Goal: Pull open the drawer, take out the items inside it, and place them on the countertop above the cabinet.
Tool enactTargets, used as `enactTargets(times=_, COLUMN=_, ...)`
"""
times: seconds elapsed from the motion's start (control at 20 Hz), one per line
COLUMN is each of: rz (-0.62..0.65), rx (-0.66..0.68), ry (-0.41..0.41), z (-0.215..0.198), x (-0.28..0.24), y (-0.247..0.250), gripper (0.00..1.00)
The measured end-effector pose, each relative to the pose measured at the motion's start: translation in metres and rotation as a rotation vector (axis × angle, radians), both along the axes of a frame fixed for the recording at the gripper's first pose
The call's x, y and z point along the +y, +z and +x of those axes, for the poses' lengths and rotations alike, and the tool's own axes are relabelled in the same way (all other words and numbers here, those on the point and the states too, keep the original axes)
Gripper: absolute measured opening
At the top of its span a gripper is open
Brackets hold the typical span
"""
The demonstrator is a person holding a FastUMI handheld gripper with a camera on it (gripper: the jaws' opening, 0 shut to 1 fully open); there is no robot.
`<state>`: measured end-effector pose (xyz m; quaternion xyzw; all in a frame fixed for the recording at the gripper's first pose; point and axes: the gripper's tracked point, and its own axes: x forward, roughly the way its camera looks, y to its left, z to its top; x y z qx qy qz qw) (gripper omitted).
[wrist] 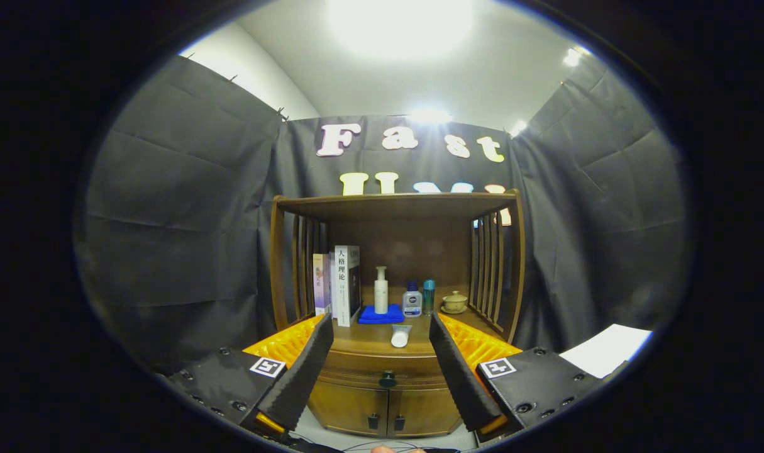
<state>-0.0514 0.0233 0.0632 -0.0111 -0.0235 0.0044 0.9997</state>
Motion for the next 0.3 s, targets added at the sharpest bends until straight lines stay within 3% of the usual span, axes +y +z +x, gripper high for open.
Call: enactTargets(times=0.3, rz=0.089, rx=0.006, ry=-0.035, z=0.008, x=-0.021, y=-0.007, gripper=0.96)
